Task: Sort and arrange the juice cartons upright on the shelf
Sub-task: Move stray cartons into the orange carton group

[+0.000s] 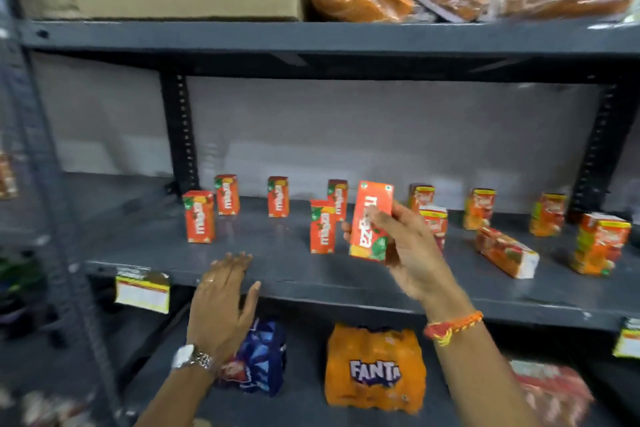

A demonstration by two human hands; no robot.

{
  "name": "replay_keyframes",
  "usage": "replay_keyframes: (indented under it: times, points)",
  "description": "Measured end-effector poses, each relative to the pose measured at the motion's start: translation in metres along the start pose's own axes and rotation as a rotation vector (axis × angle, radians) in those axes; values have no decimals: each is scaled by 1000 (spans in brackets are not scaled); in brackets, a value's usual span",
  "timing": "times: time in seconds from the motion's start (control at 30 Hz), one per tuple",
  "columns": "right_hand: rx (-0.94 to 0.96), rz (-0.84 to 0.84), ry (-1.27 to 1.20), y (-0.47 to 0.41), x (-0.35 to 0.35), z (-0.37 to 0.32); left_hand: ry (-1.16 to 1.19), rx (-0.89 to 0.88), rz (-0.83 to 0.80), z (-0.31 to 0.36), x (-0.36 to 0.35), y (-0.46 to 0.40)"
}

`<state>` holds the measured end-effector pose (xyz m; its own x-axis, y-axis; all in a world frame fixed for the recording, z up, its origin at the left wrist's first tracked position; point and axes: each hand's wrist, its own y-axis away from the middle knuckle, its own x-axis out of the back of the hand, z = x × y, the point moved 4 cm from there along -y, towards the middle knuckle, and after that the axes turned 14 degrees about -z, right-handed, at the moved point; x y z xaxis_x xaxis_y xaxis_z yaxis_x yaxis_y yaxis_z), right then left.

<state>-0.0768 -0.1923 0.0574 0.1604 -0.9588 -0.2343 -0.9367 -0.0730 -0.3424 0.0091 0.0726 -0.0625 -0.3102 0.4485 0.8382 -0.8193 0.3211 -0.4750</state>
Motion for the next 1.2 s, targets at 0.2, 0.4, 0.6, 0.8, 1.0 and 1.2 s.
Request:
replay_keyframes:
  times: [0.2,0.4,0.6,0.8,1.0,1.2]
  points:
    - [68,-73,240,-68,-71,53,-77,-83,-60,-39,7,8]
    - [-62,-66,382,-121,-111,103,-105,-173,-66,-43,7,10]
    - [-124,34,477,-140,-111,121,-94,-169,-50,-50,2,7]
    - [-163,-12,654,-141,-119,123,-69,-152,-27,-49,-5,8]
    - [-172,-10,649,-141,-116,123,-70,-145,-11,-49,-3,7]
    - [-193,-13,635,-135,-106,119,-78,-129,26,-46,-5,7]
